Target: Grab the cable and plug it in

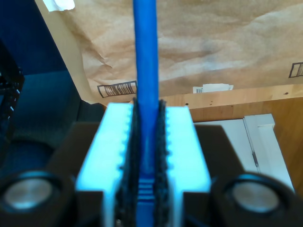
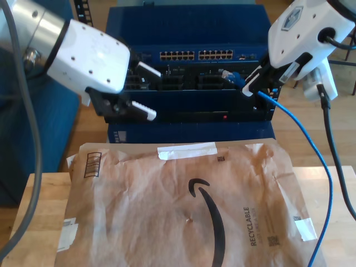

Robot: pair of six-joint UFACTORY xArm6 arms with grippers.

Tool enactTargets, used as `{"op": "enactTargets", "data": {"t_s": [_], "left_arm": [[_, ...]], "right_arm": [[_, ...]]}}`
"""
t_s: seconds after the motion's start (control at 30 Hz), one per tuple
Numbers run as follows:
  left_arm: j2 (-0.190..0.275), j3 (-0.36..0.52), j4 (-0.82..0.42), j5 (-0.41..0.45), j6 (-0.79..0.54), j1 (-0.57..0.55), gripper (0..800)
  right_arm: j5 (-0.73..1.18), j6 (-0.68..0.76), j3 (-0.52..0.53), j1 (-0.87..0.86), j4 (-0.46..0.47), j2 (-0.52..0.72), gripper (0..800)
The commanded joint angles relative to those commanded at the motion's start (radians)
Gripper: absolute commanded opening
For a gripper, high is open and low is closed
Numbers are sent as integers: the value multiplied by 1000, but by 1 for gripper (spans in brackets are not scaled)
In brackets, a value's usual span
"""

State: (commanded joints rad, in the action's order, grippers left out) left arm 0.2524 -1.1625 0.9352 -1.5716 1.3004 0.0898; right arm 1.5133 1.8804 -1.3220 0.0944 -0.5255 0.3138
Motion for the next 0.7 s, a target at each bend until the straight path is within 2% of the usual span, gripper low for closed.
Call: {"op": "enactTargets", "data": {"t_s": [0.27, 0.57, 0.7], "left_arm": [[-15, -26, -2, 11, 46, -104, 800], [-15, -97, 2, 17, 109, -184, 800], [-52, -146, 12, 26, 133, -193, 800]], "right_arm": [[-11, 23, -63, 0, -18, -11, 3], [-9, 26, -61, 8, -20, -12, 3], [-9, 26, -61, 25, -20, -28, 3]]}}
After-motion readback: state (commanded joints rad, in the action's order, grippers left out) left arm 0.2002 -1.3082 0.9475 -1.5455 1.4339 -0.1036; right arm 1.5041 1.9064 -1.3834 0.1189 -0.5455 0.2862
